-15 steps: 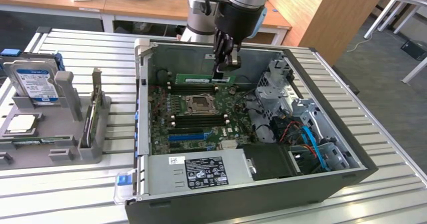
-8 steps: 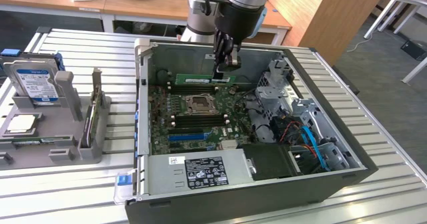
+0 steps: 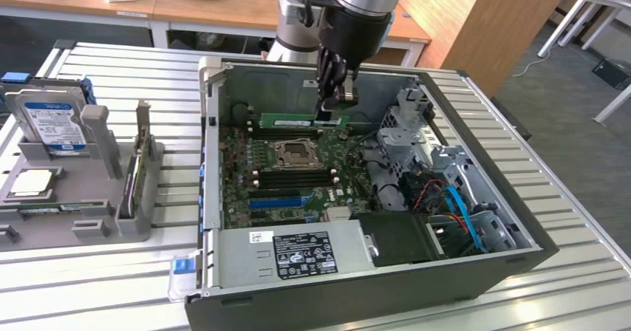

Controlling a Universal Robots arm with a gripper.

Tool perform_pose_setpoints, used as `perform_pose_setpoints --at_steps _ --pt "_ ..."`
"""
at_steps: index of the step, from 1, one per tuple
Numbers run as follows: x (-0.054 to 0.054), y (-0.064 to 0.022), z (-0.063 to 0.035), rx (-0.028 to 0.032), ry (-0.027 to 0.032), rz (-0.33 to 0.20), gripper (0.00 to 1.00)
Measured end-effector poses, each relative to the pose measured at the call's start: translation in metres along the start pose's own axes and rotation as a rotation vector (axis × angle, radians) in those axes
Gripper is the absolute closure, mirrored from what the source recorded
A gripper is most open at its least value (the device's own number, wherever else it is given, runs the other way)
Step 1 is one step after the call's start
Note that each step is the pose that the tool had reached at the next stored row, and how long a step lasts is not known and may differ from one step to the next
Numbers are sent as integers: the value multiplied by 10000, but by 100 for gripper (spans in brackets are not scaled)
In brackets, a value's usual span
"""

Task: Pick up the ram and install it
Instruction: 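Insert the ram into the slot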

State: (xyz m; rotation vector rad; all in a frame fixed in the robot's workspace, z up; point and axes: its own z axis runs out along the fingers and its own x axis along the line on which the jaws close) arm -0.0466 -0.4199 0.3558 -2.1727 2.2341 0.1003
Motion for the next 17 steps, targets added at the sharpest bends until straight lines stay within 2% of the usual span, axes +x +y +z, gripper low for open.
perform_pose_setpoints --at_steps 4,17 --pt "2 -1 12 3 1 -1 88" --pt "15 -8 235 70 -2 -6 88"
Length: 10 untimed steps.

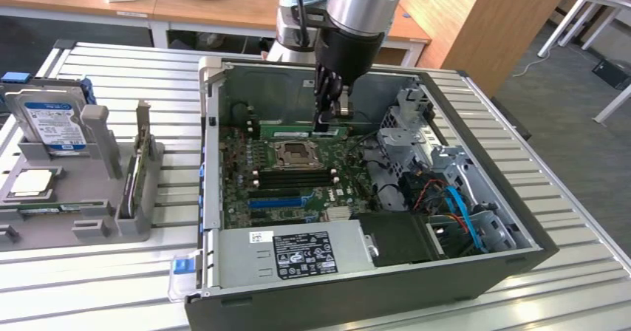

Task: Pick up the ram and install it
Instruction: 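Insert the ram into the slot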

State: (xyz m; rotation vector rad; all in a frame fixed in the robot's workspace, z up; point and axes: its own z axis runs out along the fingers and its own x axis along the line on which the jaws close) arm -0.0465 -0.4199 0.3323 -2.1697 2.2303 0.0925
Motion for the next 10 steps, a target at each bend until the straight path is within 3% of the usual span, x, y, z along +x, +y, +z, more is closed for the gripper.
perform_pose_setpoints --at_steps 10 --pt "9 -3 147 41 -1 -3 88"
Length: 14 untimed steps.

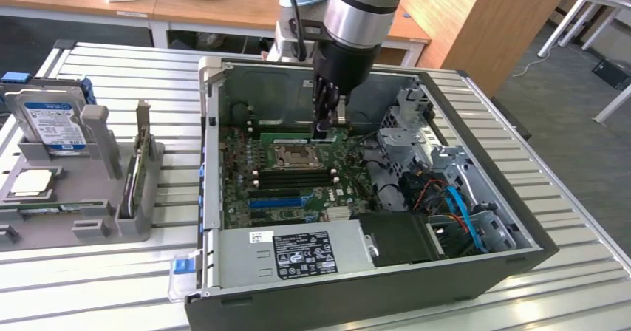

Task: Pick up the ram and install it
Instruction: 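Insert the ram into the slot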

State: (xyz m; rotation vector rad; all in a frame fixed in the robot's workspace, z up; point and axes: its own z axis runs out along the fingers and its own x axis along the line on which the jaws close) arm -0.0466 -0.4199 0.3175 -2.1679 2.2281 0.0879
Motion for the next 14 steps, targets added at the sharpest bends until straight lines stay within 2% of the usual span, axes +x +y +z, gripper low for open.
perform_pose_setpoints --at_steps 14 --pt "9 -3 139 45 0 -3 88"
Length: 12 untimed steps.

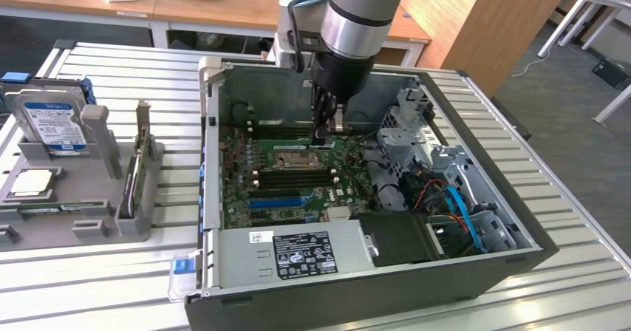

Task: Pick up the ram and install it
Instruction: 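Insert the ram into the slot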

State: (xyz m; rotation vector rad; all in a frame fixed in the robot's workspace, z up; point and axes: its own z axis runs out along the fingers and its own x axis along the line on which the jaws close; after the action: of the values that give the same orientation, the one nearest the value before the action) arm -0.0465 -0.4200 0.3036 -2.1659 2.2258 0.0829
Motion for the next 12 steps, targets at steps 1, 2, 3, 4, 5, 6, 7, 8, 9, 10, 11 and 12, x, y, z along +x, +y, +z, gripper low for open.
perform_pose_setpoints --at_steps 1,2,3,4,5,6,7,8,9,10,11,12 --pt "1 0 8 2 0 0 88" --pt "1 0 15 4 0 0 88" --pt "2 0 25 6 0 0 88" --pt "2 -1 33 8 0 -1 88" --pt "3 -1 44 11 0 0 88" --pt "3 -1 55 15 -1 -1 88" --pt "4 -1 66 18 -1 -1 88" --pt "5 -1 77 22 -2 -2 88" --pt "5 -1 87 26 -1 -2 88" --pt "6 -1 99 30 -1 -2 88" --pt "7 -2 110 34 -1 -2 88" --pt "7 -2 121 37 -1 -2 88"
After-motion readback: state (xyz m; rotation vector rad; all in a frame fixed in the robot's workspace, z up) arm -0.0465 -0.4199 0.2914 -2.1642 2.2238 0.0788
